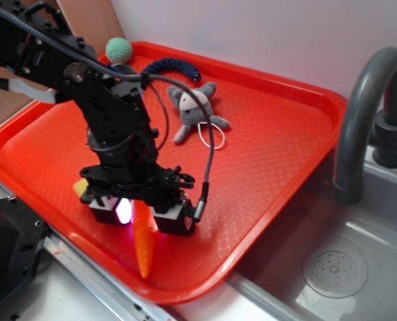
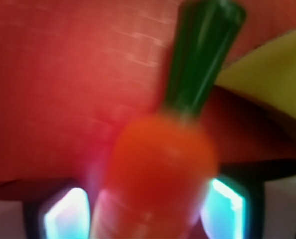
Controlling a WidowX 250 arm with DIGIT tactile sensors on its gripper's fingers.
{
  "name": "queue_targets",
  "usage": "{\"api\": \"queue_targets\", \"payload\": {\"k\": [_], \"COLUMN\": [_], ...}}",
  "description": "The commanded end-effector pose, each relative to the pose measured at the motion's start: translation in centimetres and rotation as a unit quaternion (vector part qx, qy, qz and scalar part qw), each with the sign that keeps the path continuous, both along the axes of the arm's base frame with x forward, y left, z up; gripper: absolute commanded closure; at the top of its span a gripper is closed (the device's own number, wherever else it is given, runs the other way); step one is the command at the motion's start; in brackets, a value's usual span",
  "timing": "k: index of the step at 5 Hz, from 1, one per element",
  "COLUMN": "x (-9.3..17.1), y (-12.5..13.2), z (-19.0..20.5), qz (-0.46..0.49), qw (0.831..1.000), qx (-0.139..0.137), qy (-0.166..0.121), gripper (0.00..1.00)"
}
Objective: Grab the carrot.
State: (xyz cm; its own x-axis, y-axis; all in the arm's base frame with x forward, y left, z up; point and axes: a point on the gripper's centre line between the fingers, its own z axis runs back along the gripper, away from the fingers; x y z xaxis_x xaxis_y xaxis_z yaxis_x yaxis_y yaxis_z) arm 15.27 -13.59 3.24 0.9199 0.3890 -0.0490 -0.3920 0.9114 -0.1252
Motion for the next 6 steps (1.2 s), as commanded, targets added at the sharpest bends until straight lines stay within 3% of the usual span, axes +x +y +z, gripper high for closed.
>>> {"api": "queue_targets", "payload": {"k": [1,3,4,6], "x": [1.4,3.1,3.5,3.1], "y": [2.2,6.5,7.5,6.8], "z": [5.7,12.9,15.3,15.5], "qz": [-0.012,-0.116,-0.239,-0.287], "qw": [0.999,0.993,0.970,0.957], "qx": [0.031,-0.020,-0.039,0.005], "qy": [-0.040,-0.007,-0.007,-0.053], "gripper": [1.00,1.00,1.00,1.00]}}
